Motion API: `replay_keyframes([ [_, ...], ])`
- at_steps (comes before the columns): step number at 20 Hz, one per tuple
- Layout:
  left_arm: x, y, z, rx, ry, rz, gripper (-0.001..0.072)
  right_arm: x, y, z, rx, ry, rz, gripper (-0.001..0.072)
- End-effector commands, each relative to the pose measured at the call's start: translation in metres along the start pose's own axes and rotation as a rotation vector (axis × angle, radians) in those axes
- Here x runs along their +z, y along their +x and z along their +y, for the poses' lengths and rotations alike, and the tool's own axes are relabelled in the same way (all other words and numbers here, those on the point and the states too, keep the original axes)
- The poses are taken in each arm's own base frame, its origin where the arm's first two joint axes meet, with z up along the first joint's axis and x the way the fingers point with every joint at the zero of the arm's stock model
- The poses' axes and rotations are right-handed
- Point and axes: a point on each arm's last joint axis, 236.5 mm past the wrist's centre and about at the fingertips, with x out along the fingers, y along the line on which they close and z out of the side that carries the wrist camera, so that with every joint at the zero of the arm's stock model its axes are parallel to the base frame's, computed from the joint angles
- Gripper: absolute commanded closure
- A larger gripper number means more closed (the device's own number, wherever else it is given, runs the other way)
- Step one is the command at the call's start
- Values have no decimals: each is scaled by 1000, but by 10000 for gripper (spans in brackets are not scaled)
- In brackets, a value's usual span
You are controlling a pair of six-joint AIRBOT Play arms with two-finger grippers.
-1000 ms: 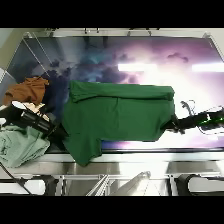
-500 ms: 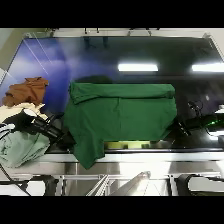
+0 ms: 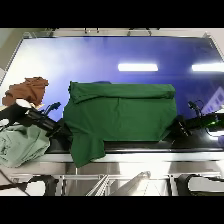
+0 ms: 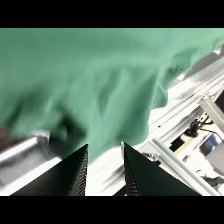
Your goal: Fold the shirts.
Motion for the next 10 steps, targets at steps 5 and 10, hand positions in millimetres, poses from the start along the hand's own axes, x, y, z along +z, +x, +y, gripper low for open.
replay_keyframes([
  [5, -51, 25, 9, -4, -85, -75, 371, 5, 0, 3, 11, 4, -19, 696],
  [10, -38, 51, 38, 124, -87, -147, 371, 1, -1, 6, 20, 1, -6, 697],
])
